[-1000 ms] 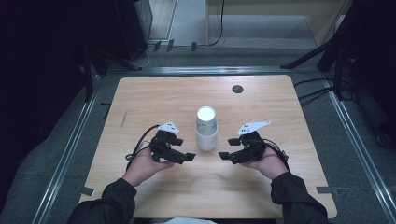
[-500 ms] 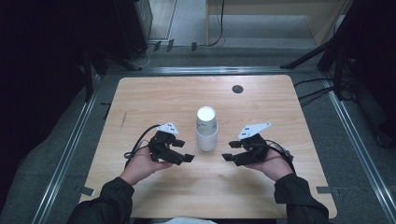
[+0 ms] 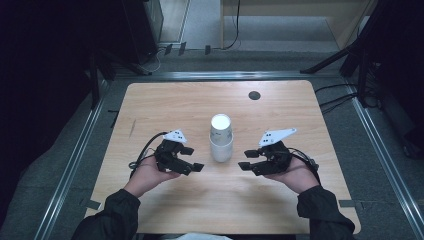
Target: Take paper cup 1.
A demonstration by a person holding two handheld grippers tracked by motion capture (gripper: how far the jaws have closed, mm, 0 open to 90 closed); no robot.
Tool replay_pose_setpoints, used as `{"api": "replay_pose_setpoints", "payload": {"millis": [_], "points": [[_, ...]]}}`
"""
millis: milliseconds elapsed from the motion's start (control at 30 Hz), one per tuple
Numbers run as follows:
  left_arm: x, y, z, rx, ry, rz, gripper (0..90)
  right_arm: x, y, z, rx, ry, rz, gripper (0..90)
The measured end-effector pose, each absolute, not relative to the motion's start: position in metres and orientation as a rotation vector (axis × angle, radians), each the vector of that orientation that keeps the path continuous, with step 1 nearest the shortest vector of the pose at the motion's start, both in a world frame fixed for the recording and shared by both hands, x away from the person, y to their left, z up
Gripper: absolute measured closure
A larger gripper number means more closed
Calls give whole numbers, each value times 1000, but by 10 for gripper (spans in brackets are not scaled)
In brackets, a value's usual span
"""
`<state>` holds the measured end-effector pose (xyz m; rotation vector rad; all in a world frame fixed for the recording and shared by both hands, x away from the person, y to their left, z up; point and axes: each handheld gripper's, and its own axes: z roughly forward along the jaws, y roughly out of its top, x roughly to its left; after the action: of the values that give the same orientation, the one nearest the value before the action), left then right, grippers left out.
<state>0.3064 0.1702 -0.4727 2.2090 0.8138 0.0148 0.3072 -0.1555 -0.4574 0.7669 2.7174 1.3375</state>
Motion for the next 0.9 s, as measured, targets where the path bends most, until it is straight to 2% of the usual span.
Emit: {"api": "replay_pose_setpoints", "payload": {"millis": [167, 333, 467, 667, 900], "points": [[305, 172, -472, 2212, 813, 18, 237, 307, -151, -451, 667, 2739, 1266, 494], [301, 175, -470, 2208, 798, 33, 236, 314, -145, -443, 642, 2763, 1269, 426], [297, 180, -469, 2200, 786, 58, 236, 316, -145, -440, 623, 2770, 1252, 414], [291, 183, -470, 2197, 798, 70, 235, 325, -141, -430, 592, 2773, 1228, 351], [285, 187, -468, 2179, 793, 57, 236, 332, -136, -424, 575, 2781, 1219, 340]]}}
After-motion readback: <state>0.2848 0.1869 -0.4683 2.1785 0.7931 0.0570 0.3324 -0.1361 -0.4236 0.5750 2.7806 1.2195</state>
